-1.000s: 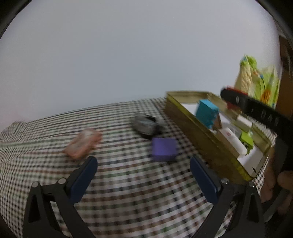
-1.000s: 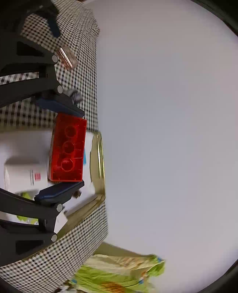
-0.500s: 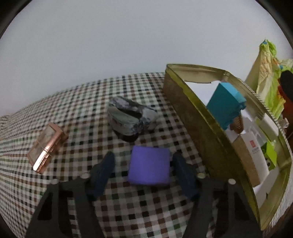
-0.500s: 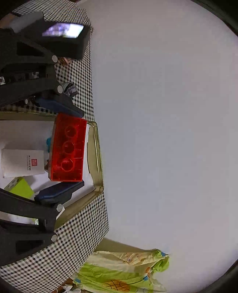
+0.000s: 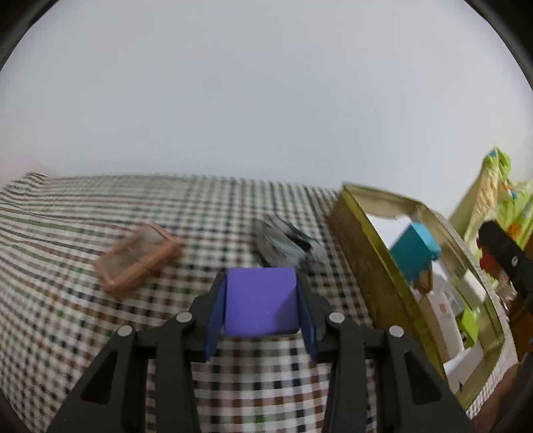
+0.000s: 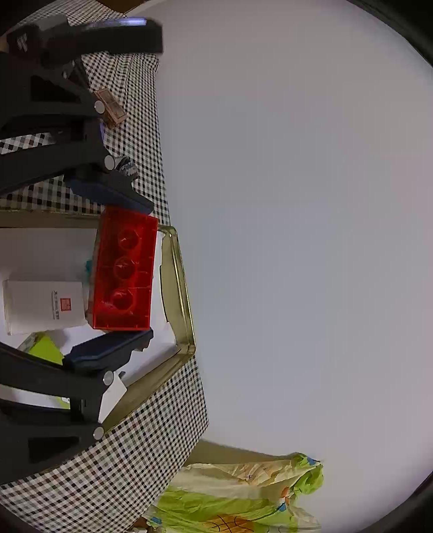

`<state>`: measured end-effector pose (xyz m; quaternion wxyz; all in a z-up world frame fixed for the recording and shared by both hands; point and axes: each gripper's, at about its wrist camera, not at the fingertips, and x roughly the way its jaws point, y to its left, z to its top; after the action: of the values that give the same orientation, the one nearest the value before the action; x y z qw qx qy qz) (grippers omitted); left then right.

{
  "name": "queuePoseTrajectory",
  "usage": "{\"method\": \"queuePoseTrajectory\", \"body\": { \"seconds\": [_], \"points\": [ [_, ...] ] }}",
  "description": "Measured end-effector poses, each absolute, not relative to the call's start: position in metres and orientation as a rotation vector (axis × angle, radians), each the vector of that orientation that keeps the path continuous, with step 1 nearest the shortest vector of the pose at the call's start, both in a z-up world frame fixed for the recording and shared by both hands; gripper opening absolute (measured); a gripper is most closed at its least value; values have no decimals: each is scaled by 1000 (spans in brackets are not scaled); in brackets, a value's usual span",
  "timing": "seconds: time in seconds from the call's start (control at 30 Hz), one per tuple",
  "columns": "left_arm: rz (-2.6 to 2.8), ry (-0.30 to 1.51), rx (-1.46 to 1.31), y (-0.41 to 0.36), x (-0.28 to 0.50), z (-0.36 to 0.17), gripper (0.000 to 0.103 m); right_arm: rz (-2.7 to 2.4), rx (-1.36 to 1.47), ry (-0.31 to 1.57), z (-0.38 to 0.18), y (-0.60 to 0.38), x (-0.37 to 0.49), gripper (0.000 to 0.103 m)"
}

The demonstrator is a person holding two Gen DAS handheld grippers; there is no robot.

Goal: Organize rigid objects
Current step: 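Lift the red brick with the right tool while the left tool grasps the purple cube, then carry the red brick and purple cube toward the gold tin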

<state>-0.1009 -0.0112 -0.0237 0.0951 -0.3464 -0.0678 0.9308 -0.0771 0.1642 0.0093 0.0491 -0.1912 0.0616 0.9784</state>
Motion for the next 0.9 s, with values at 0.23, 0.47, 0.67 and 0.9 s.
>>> {"method": "queuePoseTrajectory", "body": {
  "seconds": [0.23, 0.47, 0.67, 0.9],
  "points": [
    [2894, -119, -894, -27, -96, -9, 39, 3023, -559, 109, 6, 146, -73, 70],
    [2945, -38, -847, -23, -91, -6, 39, 3044, -533, 74, 6, 135, -70, 70],
    [2961, -44, -852, -27, -89, -7, 39, 3049, -531, 58, 5, 128, -70, 70],
    [2977, -63, -877, -30, -91, -11, 39, 3054, -530, 36, 5, 123, -72, 70]
  ]
}}
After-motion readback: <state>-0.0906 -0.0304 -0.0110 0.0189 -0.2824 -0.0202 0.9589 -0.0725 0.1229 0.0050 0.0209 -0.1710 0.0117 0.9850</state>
